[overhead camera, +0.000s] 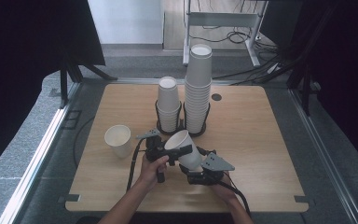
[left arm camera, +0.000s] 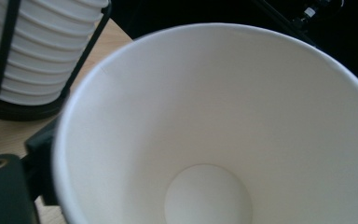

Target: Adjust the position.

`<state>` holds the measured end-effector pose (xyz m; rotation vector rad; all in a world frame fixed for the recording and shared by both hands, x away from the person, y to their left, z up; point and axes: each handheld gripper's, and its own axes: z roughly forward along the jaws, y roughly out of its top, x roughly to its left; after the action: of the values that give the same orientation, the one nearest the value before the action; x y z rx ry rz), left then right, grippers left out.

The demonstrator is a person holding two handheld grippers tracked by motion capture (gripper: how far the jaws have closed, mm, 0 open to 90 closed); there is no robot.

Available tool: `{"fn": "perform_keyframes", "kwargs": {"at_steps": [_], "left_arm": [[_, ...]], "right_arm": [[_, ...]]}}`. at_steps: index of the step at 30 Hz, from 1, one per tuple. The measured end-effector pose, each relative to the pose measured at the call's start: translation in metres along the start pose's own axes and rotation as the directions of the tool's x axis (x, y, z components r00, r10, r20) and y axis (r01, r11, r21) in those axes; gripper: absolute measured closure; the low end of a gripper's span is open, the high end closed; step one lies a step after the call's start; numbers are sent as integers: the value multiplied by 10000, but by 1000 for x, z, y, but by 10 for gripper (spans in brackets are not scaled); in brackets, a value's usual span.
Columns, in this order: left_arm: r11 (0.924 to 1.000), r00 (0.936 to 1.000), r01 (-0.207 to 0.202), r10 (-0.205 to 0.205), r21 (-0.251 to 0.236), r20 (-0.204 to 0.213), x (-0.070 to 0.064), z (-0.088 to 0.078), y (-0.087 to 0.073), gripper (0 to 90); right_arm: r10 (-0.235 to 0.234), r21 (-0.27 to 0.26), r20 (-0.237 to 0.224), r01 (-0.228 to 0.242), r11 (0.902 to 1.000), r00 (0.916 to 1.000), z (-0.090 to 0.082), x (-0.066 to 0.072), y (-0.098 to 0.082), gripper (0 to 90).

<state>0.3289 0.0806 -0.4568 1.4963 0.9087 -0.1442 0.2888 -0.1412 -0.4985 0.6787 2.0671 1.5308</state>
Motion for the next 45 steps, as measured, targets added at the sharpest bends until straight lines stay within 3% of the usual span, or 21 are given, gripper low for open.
{"fn": "perform_keyframes", "kwargs": {"at_steps": [3,15,25,30,38,42,45], "left_arm": [[10000,10000,-48,49,-81,82,0,-2,0,125],[9983,9968,-548,537,-179,-592,1,-10,2,128],[9923,9836,-1226,1190,-185,-1355,-1,-18,3,129],[9860,9711,-1668,1630,-73,-1745,-3,-22,3,128],[9721,9438,-2341,2309,150,-2366,-5,-29,4,128],[9656,9274,-2587,2561,271,-2728,-4,-31,3,128],[9587,9117,-2819,2798,374,-3010,-5,-33,1,128]], "right_arm": [[-49,159,-126,51,9999,9999,1,1,-1,134],[-169,427,-179,177,9989,9997,1,1,-3,134],[-298,686,-167,309,9972,9994,2,1,-5,134],[-285,736,-112,293,9969,9995,1,1,-6,134],[-338,792,-54,341,9963,9994,0,0,-7,134],[-397,857,-39,399,9955,9992,0,0,-8,134],[-384,846,1,382,9957,9993,0,0,-8,134]]}}
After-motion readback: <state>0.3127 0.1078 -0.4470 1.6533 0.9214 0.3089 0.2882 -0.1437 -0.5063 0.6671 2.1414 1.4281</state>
